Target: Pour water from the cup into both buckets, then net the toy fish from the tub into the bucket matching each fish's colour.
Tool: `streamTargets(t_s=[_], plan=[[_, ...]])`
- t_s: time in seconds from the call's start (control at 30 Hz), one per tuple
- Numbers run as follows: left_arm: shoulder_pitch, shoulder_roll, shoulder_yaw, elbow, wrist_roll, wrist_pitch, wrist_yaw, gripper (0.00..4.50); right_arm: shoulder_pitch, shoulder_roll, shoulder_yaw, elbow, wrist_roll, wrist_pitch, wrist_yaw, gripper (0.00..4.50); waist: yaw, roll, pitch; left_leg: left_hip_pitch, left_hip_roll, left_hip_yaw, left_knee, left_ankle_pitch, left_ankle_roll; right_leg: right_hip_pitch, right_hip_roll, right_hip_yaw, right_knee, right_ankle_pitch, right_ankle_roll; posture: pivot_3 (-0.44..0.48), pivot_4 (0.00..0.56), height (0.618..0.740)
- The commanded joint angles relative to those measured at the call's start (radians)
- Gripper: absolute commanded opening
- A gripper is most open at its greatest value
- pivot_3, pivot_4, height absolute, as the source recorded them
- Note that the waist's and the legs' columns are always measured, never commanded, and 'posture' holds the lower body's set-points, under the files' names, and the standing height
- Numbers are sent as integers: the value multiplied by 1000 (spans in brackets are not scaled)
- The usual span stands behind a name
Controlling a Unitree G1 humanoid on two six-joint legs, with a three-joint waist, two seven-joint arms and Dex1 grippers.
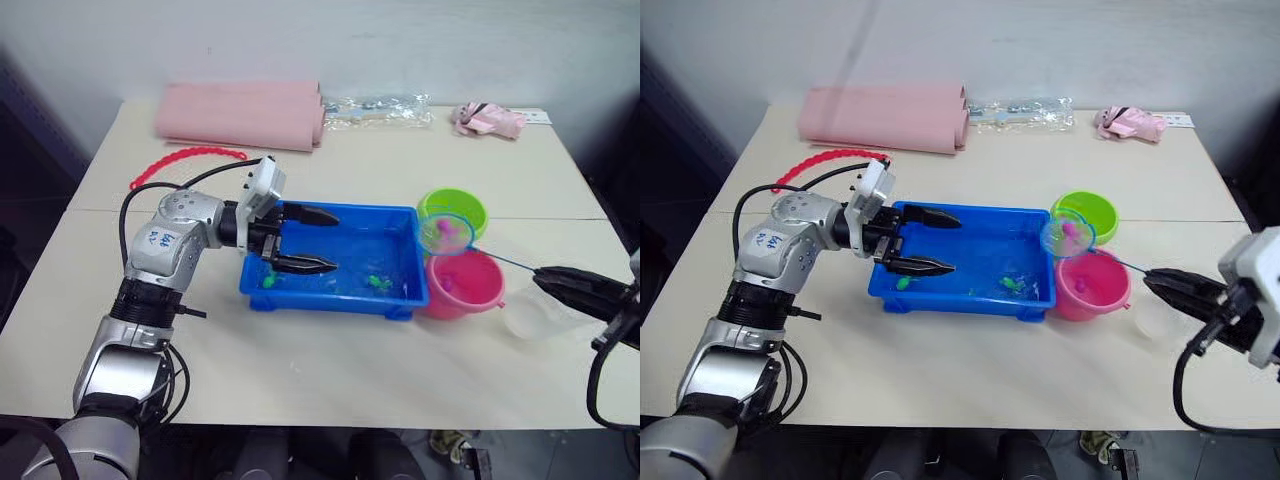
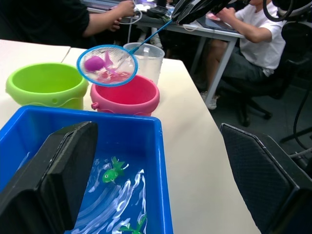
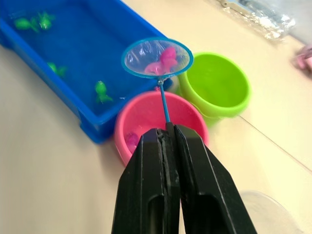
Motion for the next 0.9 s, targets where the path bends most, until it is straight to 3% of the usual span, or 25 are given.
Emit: streamTargets(t_s=[0.03, 0.17, 0.27, 0.47, 0.9], plan=[[-24, -16, -4, -2, 10, -30, -28, 4400, 98, 11, -77, -30, -158, -215, 42, 0, 0, 0, 0, 0, 0, 0, 0, 0, 0, 0, 0, 0, 0, 0, 0, 0, 150, 740], [-27, -22, 1, 7, 18, -39, -34, 4400, 207, 46, -64, -10, -392, -555, 55, 0, -1, 0, 0, 1, 0, 0, 0, 0, 0, 0, 1, 1, 0, 0, 0, 0, 150, 740], [-33, -18, 6, 19, 26, -49, -34, 4400, 275, 57, -21, 94, -637, -1010, 17, 0, -2, 0, 0, 1, 0, 0, 0, 0, 0, 0, 0, 1, 0, 0, 0, 0, 150, 740], [-37, 0, 18, 16, 32, -46, -34, 4400, 242, -29, -10, 272, -936, -1478, -161, 0, -4, 0, 0, 2, 0, 0, 1, 1, -1, 0, 0, 2, 1, 0, 0, 0, 150, 740], [-29, 22, 35, 16, 36, -49, -12, 4400, 258, -83, -64, 441, -961, -1794, -234, 0, -10, 0, 0, 2, 1, 0, 0, 1, -1, 0, 1, 2, 0, 0, 0, 0, 150, 740]])
